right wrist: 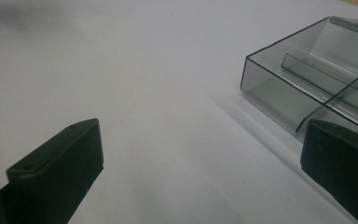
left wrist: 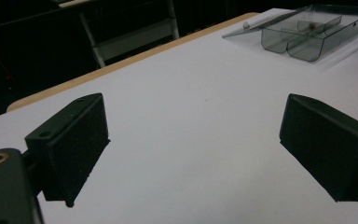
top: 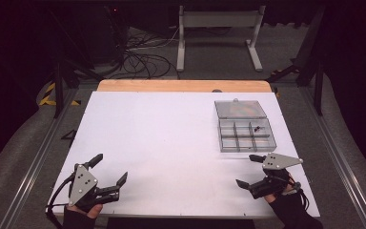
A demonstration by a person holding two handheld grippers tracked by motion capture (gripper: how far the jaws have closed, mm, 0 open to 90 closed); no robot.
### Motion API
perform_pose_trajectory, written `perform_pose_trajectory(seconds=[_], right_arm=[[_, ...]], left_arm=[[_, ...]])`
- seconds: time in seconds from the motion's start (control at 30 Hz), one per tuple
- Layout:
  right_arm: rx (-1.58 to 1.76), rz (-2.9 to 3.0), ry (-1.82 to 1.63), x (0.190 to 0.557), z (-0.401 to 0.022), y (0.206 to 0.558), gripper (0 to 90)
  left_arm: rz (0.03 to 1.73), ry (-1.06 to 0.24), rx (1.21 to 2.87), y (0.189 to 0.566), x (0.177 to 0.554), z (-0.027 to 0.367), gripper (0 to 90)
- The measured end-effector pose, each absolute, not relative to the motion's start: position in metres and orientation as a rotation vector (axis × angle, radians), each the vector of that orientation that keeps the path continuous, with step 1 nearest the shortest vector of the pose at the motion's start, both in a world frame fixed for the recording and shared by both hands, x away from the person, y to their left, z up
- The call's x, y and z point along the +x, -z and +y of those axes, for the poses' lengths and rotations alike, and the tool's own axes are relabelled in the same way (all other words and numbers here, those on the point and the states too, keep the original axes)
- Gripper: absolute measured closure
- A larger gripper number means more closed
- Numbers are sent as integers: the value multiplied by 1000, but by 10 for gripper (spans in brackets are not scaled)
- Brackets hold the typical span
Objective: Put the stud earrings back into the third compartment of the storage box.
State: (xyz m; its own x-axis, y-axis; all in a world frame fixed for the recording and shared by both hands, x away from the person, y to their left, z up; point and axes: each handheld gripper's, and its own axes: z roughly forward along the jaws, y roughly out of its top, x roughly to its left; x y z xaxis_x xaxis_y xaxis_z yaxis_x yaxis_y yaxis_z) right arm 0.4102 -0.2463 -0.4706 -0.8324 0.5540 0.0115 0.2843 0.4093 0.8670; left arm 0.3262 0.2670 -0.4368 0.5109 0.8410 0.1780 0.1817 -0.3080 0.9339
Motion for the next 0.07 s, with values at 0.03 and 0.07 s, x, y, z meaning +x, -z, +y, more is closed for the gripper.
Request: perform_pose_trajectory(seconds=[0.03,0.07], right_arm=[[740,2381,-1390,410,-247,470,0],[749,2372,-1390,410,-248,469,0]], left_arm=[[857,-854,1791,437,327,267,84],[865,-842,1786,438,327,267,82]])
